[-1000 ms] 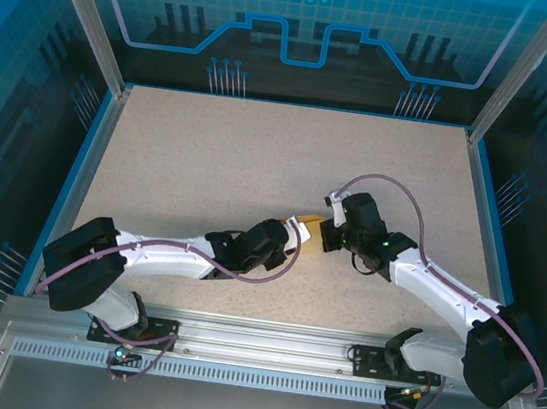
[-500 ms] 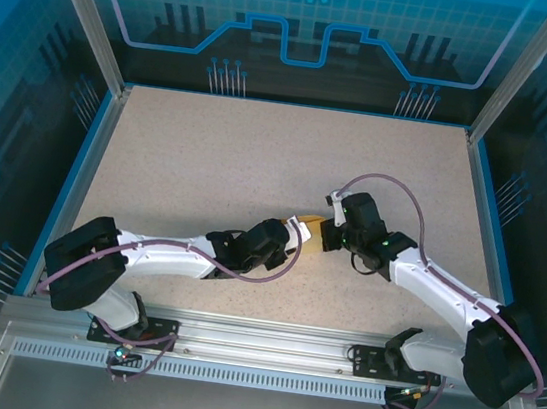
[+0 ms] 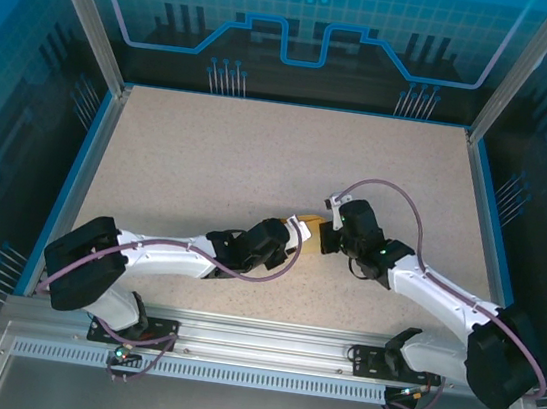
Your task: Fold the paper box
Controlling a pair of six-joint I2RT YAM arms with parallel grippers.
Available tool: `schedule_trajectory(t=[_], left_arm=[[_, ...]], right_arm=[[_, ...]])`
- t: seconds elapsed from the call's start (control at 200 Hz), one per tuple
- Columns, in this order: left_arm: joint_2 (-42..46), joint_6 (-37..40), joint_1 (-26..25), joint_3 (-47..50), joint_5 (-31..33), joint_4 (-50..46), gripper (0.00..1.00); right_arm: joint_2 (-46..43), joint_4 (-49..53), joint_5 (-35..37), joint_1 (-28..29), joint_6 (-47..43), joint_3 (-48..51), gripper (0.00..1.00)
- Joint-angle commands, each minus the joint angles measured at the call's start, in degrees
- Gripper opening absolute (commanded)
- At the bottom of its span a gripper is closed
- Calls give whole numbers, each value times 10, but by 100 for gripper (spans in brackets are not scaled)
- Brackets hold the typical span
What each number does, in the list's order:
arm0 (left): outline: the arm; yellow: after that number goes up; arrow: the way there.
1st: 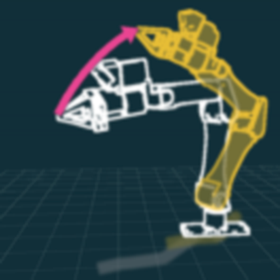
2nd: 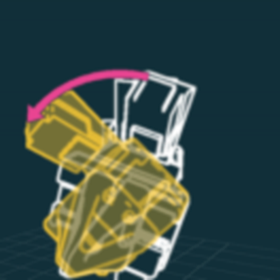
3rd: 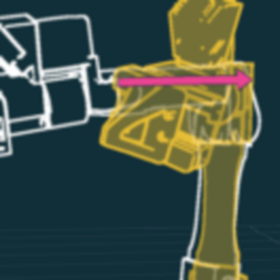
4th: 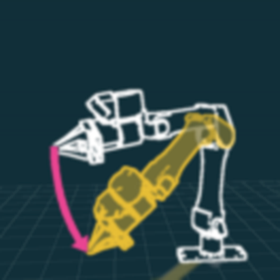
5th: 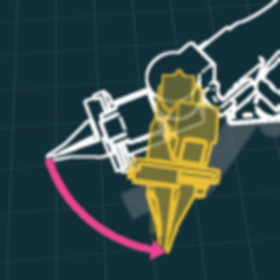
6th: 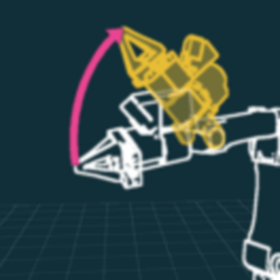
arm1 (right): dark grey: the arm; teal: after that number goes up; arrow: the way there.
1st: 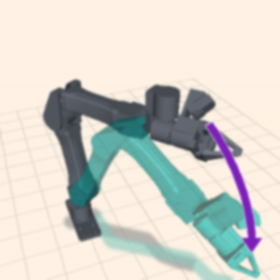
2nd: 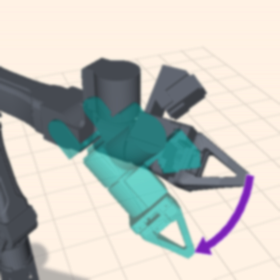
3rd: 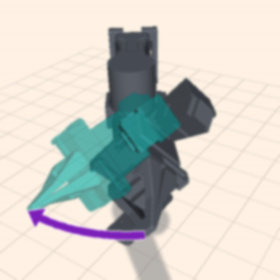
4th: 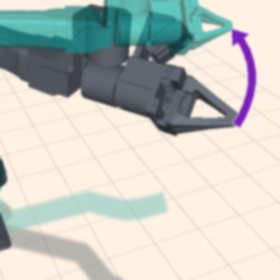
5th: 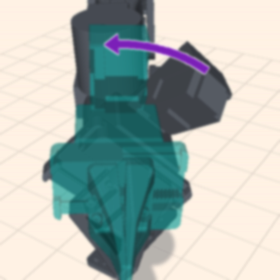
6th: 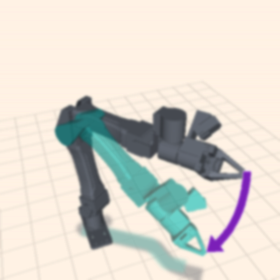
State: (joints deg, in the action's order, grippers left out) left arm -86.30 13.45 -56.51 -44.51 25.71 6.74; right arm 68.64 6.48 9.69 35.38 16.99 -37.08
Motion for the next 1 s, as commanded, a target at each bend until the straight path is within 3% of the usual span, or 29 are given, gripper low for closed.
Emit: schedule_trajectory(t=[0.0, 0.685, 0.83, 0.996], left_arm=[[2, -17, 5, -14, -2, -13, 42], [69, -36, 0, -16, -30, -31, 66], [119, -58, -1, 0, -32, -39, 67], [200, -118, 10, 31, 16, -68, 67]], right_arm=[[4, 53, -15, 19, 0, 32, 4], [-9, 53, 22, 46, 14, 38, 3], [-13, 60, 27, 49, 13, 33, 3], [-13, 64, 31, 51, 12, 28, 3]])
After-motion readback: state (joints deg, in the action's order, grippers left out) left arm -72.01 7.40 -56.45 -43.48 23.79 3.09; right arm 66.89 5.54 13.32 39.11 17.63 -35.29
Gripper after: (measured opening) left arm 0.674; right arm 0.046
